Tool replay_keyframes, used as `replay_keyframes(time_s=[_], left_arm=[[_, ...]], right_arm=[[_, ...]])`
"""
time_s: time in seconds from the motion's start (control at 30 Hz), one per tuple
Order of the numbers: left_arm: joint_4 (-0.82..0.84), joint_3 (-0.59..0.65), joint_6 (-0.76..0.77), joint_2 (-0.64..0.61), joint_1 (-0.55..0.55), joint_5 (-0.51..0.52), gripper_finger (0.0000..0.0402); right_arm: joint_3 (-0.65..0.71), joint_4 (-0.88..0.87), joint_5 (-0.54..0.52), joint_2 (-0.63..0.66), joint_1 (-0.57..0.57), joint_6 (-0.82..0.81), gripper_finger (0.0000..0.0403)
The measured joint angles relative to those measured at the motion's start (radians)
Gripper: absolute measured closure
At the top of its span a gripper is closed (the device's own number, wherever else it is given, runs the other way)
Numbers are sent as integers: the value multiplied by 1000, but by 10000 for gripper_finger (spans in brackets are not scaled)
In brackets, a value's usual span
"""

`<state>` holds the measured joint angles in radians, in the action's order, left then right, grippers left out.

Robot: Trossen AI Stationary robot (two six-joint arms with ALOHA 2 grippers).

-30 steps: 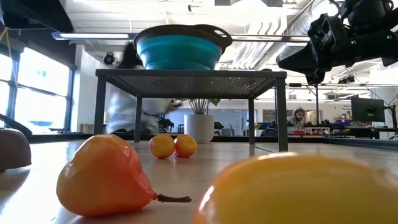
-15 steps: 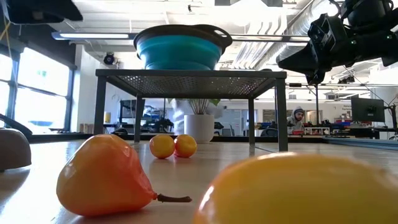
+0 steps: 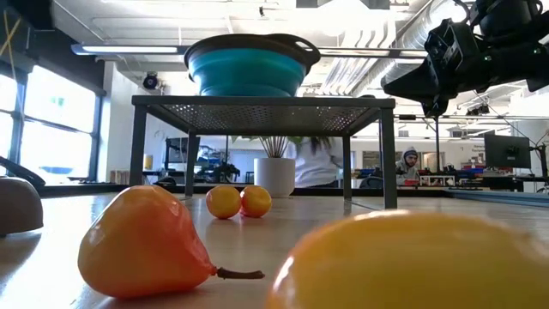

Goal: Pick & Place Fruit
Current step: Put the kiwi into the blue strainer bowl on the shelf

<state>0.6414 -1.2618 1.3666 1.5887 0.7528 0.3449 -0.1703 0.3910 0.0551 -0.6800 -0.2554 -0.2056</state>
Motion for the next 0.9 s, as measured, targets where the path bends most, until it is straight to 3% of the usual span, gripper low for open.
replay_keyframes(time_s=[0.2,0.33,0.67,0.9], left_arm=[[455,-134,90,45,1,-48,89],[562,-132,78,46,1,-45,89],[451,-91,-103,95,0,-48,89],[308,-91,-106,96,0,-47,89]], right_arm=[[0,1,3,0,0,0,401],[0,0,3,0,0,0,401],[0,-1,3,0,0,0,401],[0,1,3,0,0,0,401]])
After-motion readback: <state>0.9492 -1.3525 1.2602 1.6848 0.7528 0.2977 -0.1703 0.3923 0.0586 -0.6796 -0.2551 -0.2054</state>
